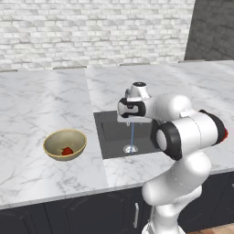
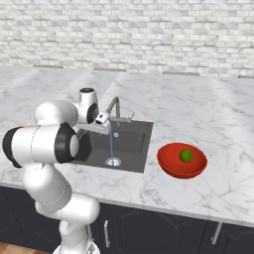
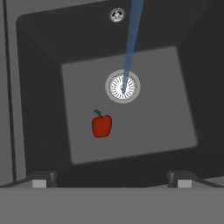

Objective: Pick the bell peppers from the sink and place them in one bowl. Place the lime in the other bowl. Then turn off the sink faucet.

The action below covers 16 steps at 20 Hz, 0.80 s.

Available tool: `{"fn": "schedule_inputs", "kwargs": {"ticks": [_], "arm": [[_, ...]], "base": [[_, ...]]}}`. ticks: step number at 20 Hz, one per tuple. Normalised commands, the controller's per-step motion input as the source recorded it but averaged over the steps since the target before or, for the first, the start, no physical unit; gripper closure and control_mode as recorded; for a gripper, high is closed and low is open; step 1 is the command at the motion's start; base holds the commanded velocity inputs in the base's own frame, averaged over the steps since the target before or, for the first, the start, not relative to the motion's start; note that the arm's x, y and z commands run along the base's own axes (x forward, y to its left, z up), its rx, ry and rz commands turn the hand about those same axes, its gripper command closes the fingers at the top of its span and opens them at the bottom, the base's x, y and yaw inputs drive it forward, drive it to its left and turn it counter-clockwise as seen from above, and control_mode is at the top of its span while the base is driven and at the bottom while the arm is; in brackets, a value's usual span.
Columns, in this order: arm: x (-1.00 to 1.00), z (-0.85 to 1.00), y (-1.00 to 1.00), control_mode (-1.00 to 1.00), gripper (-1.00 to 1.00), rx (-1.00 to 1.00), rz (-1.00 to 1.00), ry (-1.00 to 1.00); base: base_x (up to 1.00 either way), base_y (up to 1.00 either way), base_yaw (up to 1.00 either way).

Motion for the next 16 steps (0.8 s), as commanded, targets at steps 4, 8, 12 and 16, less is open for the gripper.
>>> {"fn": "schedule_inputs", "kwargs": {"ticks": [4,8,12,16], "arm": [[0.08,-0.17,0.0,-1.0,-1.0,0.0,0.0,0.0],[0.1,-0.19,0.03,-1.0,-1.0,0.0,0.0,0.0],[0.06,-0.19,0.05,-1.0,-1.0,-0.01,0.0,0.0],[0.01,-0.24,0.05,-1.0,-1.0,-0.02,0.0,0.0]], "base": [[0.0,0.0,0.0],[0.0,0.0,0.0],[0.0,0.0,0.0],[0.0,0.0,0.0]]}}
